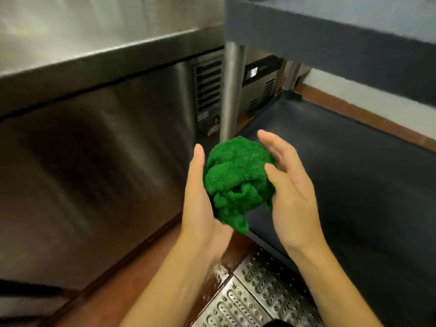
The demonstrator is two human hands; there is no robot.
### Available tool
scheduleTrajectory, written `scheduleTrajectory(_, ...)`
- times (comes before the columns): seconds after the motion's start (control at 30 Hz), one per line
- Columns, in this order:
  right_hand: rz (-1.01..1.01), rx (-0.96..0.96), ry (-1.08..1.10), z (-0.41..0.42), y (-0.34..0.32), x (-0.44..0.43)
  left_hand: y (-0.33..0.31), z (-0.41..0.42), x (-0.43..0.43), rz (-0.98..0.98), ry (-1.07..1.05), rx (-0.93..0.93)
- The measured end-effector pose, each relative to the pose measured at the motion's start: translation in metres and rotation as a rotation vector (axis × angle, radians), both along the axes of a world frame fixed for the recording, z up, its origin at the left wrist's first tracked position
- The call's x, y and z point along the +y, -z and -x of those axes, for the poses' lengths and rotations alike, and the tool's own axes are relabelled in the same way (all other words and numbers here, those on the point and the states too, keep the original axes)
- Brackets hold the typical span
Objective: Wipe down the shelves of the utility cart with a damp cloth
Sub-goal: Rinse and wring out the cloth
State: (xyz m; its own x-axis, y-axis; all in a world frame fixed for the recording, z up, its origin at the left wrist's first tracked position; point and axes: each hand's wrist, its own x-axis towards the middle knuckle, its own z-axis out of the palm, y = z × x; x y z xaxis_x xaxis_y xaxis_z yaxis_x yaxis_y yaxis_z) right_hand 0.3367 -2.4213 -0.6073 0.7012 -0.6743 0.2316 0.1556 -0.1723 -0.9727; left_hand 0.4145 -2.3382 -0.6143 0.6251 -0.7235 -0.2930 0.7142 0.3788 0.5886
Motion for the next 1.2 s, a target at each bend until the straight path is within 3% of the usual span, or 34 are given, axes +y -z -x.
scheduleTrajectory(0.2, -0.035, 0.149, -0.135, -0.005, -0.146, 0.071, -0.144, 0.013, 0.067, -0.077, -0.177, 0.157)
scheduleTrajectory(0.33, 0.020, 0.227, -0.269, -0.020, -0.239, 0.113, -0.235, 0.014, 0.113, -0.159, -0.320, 0.140)
scheduleTrajectory(0.53, -0.078, 0.208, -0.364, -0.044, -0.334, 0.196, -0.330, 0.007, 0.193, -0.281, -0.548, 0.092)
scheduleTrajectory(0.87, -0.047, 0.316, -0.806, -0.081, -0.407, 0.376, -0.399, 0.001, 0.381, -0.331, -0.951, 0.134)
scheduleTrajectory(1.07, -0.192, 0.372, -0.972, -0.092, -0.424, 0.488, -0.413, 0.004, 0.490, -0.431, -1.145, 0.188)
scheduleTrajectory(1.2, -0.090, 0.449, -1.163, -0.103, -0.427, 0.550, -0.413, 0.005, 0.557, -0.407, -1.283, 0.257)
